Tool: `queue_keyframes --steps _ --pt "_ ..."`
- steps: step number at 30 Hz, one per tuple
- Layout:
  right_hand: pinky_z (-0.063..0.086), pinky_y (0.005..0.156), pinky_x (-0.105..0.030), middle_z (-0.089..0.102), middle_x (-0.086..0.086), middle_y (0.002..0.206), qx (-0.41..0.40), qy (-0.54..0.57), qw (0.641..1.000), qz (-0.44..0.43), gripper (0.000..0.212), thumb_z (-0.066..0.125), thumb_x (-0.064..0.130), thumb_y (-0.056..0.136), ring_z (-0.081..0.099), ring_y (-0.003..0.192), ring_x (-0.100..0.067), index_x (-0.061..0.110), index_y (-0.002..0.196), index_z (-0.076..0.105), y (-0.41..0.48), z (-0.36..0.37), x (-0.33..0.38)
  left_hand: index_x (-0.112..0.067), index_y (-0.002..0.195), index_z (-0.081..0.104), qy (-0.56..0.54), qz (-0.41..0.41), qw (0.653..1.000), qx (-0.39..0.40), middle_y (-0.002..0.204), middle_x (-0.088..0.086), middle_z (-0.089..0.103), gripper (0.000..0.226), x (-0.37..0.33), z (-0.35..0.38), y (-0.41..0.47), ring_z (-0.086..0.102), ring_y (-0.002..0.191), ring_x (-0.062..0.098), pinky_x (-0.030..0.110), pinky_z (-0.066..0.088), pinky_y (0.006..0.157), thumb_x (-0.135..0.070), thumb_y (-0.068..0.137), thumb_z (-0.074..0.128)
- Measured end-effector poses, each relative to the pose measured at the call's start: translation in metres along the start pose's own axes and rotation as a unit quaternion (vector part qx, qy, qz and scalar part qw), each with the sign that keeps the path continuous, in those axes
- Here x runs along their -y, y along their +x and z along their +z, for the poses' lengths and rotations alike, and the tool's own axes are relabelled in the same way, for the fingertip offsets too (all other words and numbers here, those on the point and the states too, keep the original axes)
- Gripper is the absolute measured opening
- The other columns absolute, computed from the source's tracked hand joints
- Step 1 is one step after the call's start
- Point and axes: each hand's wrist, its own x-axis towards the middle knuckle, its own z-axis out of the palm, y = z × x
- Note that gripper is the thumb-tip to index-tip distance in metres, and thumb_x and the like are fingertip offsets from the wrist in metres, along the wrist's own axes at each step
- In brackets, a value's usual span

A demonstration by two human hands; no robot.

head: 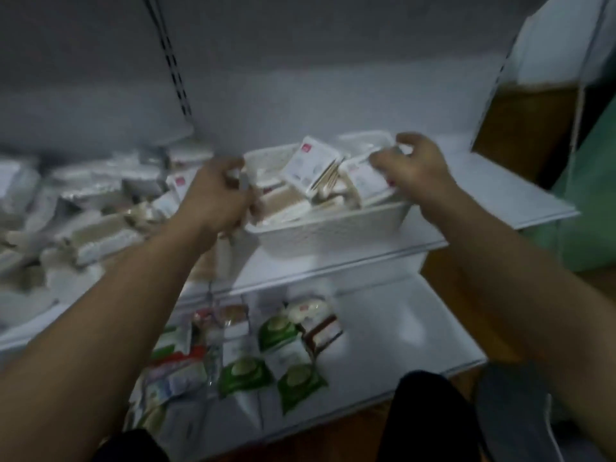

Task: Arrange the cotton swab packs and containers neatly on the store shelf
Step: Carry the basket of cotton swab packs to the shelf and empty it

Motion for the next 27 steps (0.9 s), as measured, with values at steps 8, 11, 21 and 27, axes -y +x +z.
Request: queue_keyframes --steps 8,11,21,27 --pt "0.059 0.078 -0.029 0.067 -0.005 0.111 0.037 0.052 0.997 0.037 0.051 0.079 0.023 0.083 0.072 0.091 -0.019 0.012 0.129 0.059 0.005 -0.021 0.012 -0.017 0.149 0.049 -0.038 -0.041 0.998 0.035 0.113 0.017 0.062 0.065 -0.013 -0.006 -0.001 0.064 0.088 0.031 0.045 0.055 0.081 0.003 0.091 0.07" --pt "0.043 0.047 -0.023 0.064 -0.003 0.071 0.04 0.093 0.995 0.024 0.009 0.065 0.004 0.089 0.062 0.062 -0.017 0.012 0.093 0.067 0.022 -0.028 0.023 -0.015 0.149 0.047 -0.054 -0.062 0.996 0.046 0.106 0.017 0.063 0.066 -0.014 0.0 0.015 0.064 0.087 0.031 0.045 0.054 0.081 0.007 0.091 0.068" --pt "0.059 0.091 -0.043 0.074 -0.012 0.106 0.019 -0.177 0.979 -0.1 0.023 0.073 0.019 0.088 0.071 0.097 -0.027 0.006 0.107 0.076 0.103 0.013 0.102 -0.014 0.076 0.055 -0.173 -0.156 0.969 0.083 0.068 0.008 0.066 0.02 -0.011 0.024 0.05 0.061 0.075 0.03 0.035 0.052 0.068 0.006 0.072 0.056" --pt "0.056 0.093 -0.031 0.076 -0.011 0.104 0.024 -0.218 0.959 -0.18 0.021 0.067 0.02 0.085 0.072 0.101 -0.027 0.009 0.099 0.079 0.113 0.068 0.139 -0.034 0.155 0.037 -0.186 -0.122 0.972 0.08 0.137 0.004 0.058 0.064 -0.002 0.014 0.065 0.059 0.115 0.026 0.042 0.056 0.085 -0.018 0.097 0.059"
